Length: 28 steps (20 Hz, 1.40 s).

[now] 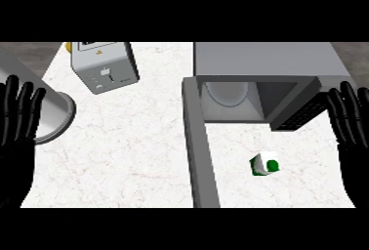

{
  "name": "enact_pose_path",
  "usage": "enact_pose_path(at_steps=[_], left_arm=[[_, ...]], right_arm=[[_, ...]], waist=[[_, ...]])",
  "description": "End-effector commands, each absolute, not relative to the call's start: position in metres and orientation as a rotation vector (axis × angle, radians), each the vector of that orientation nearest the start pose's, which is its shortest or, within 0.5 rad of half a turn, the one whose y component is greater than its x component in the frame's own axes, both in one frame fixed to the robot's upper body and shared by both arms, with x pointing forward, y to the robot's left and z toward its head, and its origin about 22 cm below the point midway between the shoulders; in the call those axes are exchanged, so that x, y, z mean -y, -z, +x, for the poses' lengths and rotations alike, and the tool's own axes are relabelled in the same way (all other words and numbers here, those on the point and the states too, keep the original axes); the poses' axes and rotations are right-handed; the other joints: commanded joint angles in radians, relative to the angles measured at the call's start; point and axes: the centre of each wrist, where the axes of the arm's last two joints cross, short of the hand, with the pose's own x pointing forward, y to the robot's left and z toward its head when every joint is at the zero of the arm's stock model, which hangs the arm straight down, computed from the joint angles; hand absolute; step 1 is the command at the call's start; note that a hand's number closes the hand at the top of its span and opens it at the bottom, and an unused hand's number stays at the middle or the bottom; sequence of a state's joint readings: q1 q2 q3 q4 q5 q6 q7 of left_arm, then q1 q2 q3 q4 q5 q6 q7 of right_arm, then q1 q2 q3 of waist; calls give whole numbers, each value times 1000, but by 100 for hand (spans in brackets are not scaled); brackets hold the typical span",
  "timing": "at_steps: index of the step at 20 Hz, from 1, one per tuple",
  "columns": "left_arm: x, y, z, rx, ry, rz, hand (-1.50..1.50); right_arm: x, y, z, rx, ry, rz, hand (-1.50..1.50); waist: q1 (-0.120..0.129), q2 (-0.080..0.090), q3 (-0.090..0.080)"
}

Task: Pick up the milk, place it into the microwave and close the microwave

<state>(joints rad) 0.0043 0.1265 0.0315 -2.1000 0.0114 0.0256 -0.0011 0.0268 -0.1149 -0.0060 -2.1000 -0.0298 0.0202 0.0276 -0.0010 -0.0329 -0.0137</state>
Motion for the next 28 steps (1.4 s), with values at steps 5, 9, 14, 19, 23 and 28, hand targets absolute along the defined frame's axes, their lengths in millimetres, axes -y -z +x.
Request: enact_pose_path(at_steps=[5,9,14,19,23,28], left_arm=[[-239,-118,209,2035,48,87,-150],[-227,-103,187,1913,-224,-76,-150],[-227,-92,161,1923,-230,-86,-150],[-226,-77,127,1907,-250,-99,-150],[-227,-68,115,1922,-217,-93,-150],[-234,-60,123,1925,-240,-83,-150]], right_arm=[[234,-134,144,2072,-85,-135,-150],[232,-116,151,1928,-89,-52,-150],[233,-99,119,1911,-71,-54,-150],[224,-70,119,1876,-65,-58,-150],[237,-35,125,1836,-41,-77,-150],[228,-12,134,1810,-15,-58,-150]], waist=[[-12,30,14],[0,30,13],[-2,30,14],[3,30,14],[6,30,14],[3,32,14]])
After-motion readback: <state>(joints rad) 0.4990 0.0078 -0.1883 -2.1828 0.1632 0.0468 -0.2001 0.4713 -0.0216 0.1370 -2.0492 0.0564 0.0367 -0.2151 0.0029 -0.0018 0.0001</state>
